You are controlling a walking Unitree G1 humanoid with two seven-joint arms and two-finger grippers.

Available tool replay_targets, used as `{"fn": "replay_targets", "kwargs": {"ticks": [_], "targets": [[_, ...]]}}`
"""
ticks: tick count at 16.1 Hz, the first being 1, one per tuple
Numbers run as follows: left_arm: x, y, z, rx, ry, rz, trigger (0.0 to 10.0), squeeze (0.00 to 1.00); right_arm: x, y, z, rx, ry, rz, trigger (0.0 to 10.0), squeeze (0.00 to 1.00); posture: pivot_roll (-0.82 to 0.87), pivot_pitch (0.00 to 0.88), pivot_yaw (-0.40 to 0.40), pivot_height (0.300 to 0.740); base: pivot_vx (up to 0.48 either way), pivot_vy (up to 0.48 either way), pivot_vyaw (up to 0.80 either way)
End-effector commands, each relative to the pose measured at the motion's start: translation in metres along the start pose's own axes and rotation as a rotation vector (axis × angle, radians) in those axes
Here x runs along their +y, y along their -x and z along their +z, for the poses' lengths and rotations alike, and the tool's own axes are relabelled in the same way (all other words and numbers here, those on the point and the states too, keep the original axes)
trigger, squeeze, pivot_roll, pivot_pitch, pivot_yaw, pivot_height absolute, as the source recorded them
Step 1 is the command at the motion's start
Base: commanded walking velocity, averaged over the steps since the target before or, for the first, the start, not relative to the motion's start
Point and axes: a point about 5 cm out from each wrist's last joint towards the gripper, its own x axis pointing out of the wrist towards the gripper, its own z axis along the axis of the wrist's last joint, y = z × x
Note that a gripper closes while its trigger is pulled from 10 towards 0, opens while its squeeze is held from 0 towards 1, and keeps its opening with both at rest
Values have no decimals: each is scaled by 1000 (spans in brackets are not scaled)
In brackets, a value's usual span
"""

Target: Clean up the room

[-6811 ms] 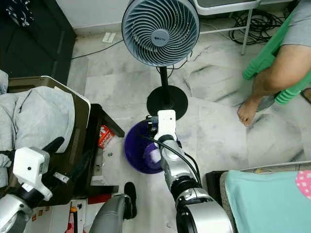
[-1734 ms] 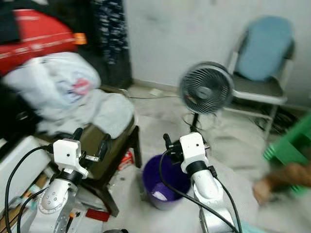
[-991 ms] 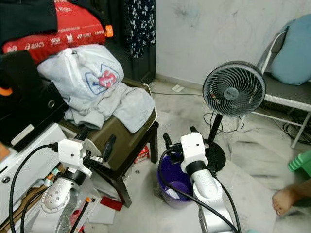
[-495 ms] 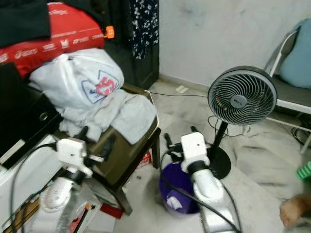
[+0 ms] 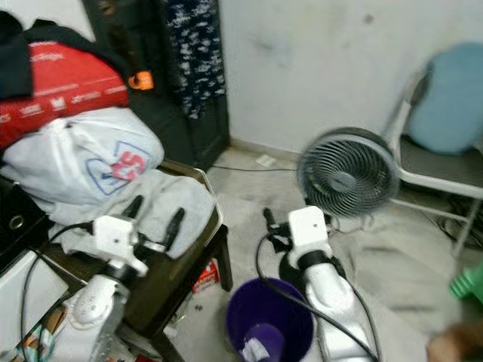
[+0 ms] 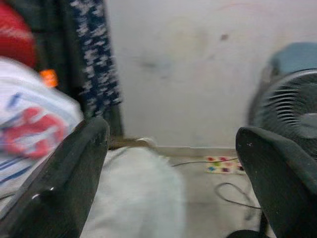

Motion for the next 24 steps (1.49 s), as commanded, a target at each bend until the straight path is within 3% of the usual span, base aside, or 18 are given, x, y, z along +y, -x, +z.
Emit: {"fn": "replay_targets", "kwargs": {"ticks": [1,4,9,24], "targets": [[2,-3,2,-1,-7,10,10000,0,0,-2,4,-18,11,5,10000,0,33,6,28,740,0,0,0],[7,1,0,6,-22,35,10000,0,0,-1,3,-18,22,6,10000,0,36,10,31,740,0,0,140],[15,7,-1,15,-37,49,10000,0,-4,5,-2,-2,34,-13,10000,0,37,7,32,740,0,0,800],[10,5,-2,24,-12,33,10000,0,-7,6,-1,-1,25,-17,10000,0,31,7,32,740,0,0,800]]}}
